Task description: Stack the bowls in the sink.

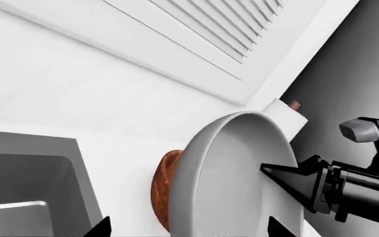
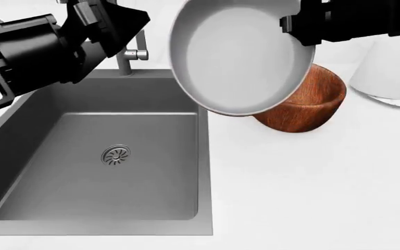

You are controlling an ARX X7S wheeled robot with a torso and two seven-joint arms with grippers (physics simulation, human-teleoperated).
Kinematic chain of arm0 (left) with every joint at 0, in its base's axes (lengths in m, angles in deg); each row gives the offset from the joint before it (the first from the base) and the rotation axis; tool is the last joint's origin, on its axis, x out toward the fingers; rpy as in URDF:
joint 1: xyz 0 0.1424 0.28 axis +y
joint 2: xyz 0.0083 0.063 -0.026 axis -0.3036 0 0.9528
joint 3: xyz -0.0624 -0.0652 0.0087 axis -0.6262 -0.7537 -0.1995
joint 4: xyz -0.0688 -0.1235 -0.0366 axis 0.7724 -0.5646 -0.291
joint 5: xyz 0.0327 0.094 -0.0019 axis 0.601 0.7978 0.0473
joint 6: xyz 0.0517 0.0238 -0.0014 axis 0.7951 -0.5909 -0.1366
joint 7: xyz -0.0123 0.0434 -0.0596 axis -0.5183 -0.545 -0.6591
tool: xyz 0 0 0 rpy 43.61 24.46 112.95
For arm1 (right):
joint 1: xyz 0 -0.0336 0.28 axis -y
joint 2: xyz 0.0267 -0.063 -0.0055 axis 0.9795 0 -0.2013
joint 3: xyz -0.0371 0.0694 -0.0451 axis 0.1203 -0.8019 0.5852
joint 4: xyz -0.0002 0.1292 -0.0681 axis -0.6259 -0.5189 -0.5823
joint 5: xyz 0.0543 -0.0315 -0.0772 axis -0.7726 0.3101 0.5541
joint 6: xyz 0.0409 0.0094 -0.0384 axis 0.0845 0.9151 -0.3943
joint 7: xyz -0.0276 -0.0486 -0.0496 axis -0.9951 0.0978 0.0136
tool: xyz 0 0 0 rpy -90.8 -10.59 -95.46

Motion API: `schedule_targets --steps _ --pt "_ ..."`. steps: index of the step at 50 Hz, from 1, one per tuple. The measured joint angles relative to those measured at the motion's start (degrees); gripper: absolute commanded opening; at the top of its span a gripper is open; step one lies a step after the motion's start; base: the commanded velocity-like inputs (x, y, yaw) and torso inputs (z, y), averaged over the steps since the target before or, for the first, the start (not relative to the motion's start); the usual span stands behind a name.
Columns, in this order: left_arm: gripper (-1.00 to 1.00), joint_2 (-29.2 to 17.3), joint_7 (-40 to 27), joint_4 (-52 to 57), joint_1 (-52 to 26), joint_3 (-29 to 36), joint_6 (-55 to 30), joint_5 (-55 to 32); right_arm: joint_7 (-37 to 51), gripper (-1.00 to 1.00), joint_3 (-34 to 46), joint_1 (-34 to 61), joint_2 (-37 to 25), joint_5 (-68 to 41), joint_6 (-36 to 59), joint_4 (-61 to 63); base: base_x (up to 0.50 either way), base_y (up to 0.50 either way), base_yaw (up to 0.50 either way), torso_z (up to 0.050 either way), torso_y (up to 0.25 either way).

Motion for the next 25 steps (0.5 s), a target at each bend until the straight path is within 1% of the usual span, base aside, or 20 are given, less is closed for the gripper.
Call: schedule_targets --steps 11,25 --pt "1.0 1.4 1.86 -0.18 2.36 -0.53 1.2 0.77 -0.49 -1.0 -0.3 -0.98 1.15 0.29 -1.11 0.5 0.0 0.0 0.0 0.0 0.0" --pt "1.0 2.24 5.07 -2.74 3.06 1.49 0.66 5.08 -0.51 -1.0 -0.83 -2.03 1.62 -0.2 -1.9 1.45 0.0 0.0 0.0 0.0 0.001"
